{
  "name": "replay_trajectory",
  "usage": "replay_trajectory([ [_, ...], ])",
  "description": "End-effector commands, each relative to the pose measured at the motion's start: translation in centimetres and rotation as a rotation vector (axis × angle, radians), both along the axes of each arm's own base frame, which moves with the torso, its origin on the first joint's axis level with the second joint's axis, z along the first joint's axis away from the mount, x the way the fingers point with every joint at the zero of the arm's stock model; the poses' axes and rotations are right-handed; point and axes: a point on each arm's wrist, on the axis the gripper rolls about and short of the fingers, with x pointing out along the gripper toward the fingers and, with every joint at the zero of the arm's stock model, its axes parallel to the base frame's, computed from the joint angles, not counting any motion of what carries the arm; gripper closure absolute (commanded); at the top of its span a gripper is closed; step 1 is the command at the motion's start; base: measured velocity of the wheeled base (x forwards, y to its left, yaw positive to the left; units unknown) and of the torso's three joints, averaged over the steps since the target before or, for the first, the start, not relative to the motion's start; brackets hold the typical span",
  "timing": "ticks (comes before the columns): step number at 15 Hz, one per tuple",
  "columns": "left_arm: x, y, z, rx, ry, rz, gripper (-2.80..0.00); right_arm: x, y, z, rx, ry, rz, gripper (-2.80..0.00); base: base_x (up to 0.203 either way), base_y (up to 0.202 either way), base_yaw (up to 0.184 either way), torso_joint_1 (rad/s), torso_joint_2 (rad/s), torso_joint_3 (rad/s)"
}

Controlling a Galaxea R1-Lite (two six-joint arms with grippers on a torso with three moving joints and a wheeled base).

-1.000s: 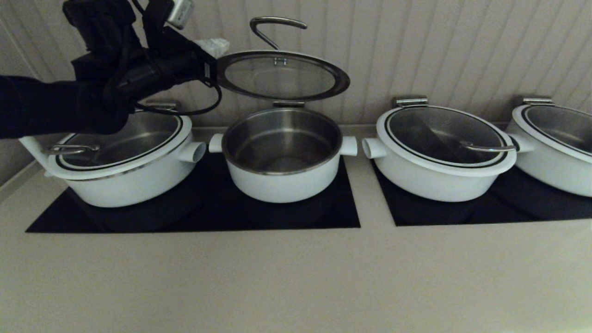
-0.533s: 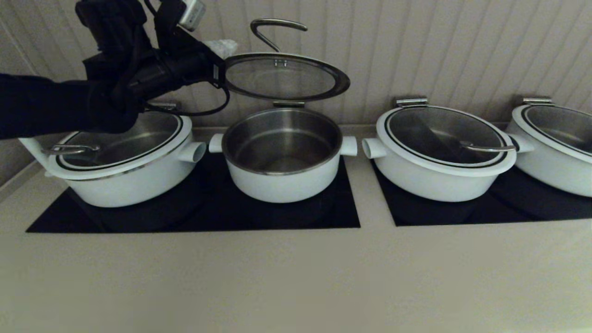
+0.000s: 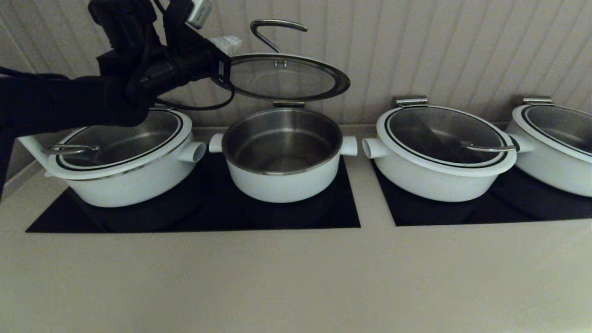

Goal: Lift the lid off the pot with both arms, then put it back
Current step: Close the pot lid

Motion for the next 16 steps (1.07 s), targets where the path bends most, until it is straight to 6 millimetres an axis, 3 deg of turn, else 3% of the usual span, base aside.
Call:
replay_trajectory([
  [1, 0.2, -0.1, -0.3, 0.013, 0.0, -0.001, 0.0, 0.0, 0.0, 0.0, -0.001, 0.0, 0.0, 0.0, 0.0, 0.0, 0.0, 0.0, 0.0, 0.0],
  [5, -0.5, -0.2, 0.3, 0.023, -0.017, -0.003, 0.0, 0.0, 0.0, 0.0, -0.001, 0.0, 0.001, 0.0, 0.0, 0.0, 0.0, 0.0, 0.0, 0.0],
  [16, -4.1, 0.5, -0.8, 0.044, 0.065, -0.006, 0.0, 0.0, 0.0, 0.0, -0.001, 0.001, 0.001, 0.0, 0.0, 0.0, 0.0, 0.0, 0.0, 0.0],
])
